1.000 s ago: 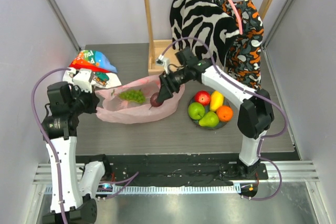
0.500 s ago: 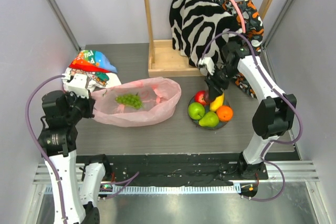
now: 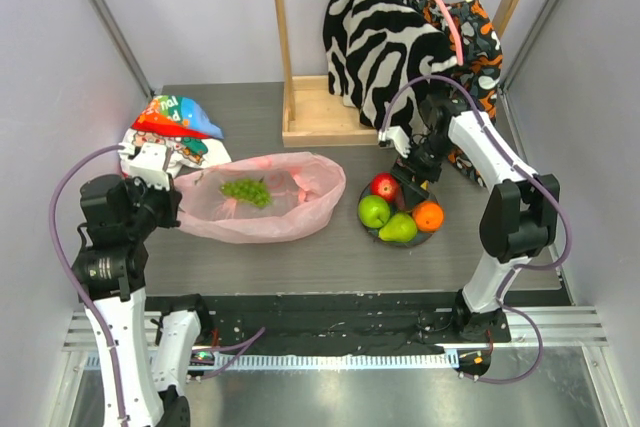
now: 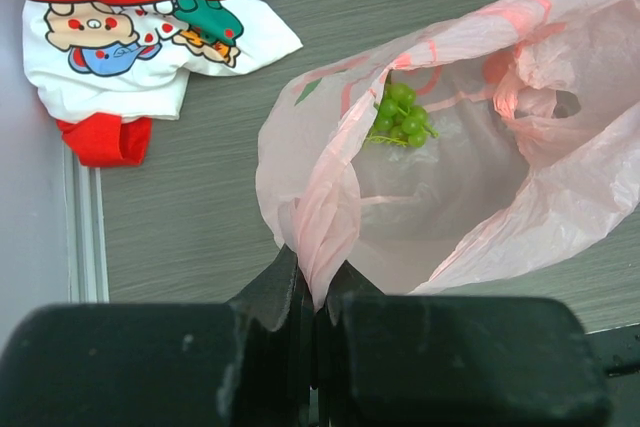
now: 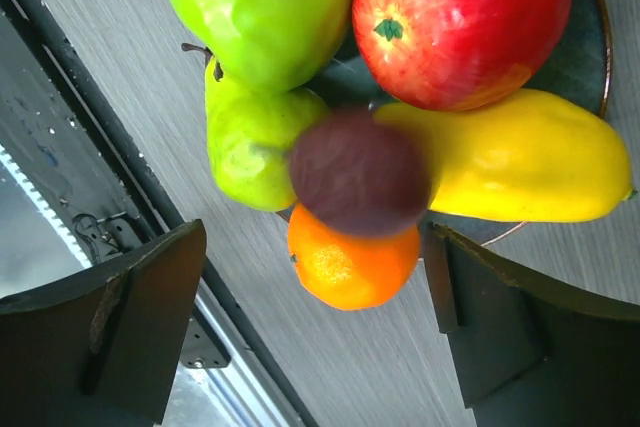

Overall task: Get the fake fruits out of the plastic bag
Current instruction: Place the fake fruit on the plate, then take out the fake fruit from the plastic bag.

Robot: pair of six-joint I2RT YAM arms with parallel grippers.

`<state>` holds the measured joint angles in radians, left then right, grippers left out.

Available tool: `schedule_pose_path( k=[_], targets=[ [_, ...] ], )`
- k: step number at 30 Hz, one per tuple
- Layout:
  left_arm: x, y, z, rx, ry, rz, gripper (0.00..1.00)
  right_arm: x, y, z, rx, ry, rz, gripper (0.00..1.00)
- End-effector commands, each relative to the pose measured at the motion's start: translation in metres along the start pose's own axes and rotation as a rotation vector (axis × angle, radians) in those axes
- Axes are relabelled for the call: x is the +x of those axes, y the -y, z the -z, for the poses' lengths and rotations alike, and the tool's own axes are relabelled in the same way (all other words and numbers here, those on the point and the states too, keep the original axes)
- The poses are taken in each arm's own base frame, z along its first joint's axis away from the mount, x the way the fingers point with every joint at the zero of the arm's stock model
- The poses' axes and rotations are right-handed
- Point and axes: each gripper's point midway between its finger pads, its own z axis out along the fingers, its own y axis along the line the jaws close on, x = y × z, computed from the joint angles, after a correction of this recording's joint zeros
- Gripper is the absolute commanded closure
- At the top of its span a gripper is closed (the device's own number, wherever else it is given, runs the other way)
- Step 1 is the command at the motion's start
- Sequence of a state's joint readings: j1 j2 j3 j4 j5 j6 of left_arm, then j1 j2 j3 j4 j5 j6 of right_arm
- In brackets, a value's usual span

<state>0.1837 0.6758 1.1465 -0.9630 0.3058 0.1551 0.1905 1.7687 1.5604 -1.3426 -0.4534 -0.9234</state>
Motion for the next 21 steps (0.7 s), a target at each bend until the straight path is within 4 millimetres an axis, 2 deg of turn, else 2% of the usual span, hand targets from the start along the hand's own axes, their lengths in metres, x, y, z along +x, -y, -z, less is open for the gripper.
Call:
schedule_pose_path(
  k=[1,2,3,5,6,9,10,11,12,13,15,16,17,19,20,21],
  targets=[
    [-0.006,0.003,0.006,0.002,0.026,0.011,1.0,-0.014,-0.002,0.019,0.017,0.03,-0.012,0.0],
    [-0.005,0.003,0.007,0.002,0.024,0.01,1.0,-0.025,-0.006,0.028,0.01,0.072,-0.005,0.0],
    [-0.005,0.003,0.008,0.003,0.023,0.006,1.0,-0.054,-0.011,0.047,0.011,0.17,0.038,0.0],
    [0.0,0.004,0.011,0.003,0.007,-0.008,1.0,-0.082,-0.031,0.066,-0.023,0.244,0.079,0.0],
    [0.002,0.005,0.013,0.004,0.0,-0.018,1.0,-0.111,-0.05,0.079,-0.029,0.305,0.169,0.0],
    [0.021,0.006,0.024,0.004,-0.055,-0.078,1.0,-0.154,-0.078,0.08,-0.033,0.383,0.209,0.01],
    [0.03,0.006,0.028,0.0,-0.079,-0.1,1.0,-0.187,-0.092,0.079,-0.013,0.473,0.281,0.0],
    [0.031,0.005,0.032,-0.005,-0.081,-0.132,1.0,-0.199,-0.101,0.074,-0.04,0.506,0.208,0.0],
    [0.032,0.004,0.036,-0.015,-0.074,-0.163,1.0,-0.202,-0.109,0.054,-0.079,0.501,0.19,0.0],
    [0.039,0.006,0.039,-0.003,-0.095,-0.181,1.0,-0.229,-0.124,0.043,-0.094,0.563,0.257,0.02],
    [0.044,0.01,0.045,0.018,-0.116,-0.214,1.0,-0.244,-0.146,0.014,-0.173,0.56,0.22,0.15],
    [0.046,0.011,0.047,0.022,-0.123,-0.217,1.0,-0.26,-0.151,0.005,-0.182,0.593,0.241,0.18],
    [0.048,0.012,0.049,0.031,-0.134,-0.222,1.0,-0.269,-0.169,-0.023,-0.227,0.561,0.252,0.23],
    [0.055,0.017,0.053,0.061,-0.172,-0.222,1.0,-0.284,-0.187,-0.04,-0.261,0.559,0.269,0.25],
    [0.057,0.018,0.055,0.065,-0.182,-0.219,1.0,-0.292,-0.199,-0.059,-0.286,0.535,0.29,0.28],
    [0.061,0.02,0.056,0.077,-0.2,-0.211,1.0,-0.298,-0.205,-0.067,-0.29,0.527,0.286,0.28]
  ],
)
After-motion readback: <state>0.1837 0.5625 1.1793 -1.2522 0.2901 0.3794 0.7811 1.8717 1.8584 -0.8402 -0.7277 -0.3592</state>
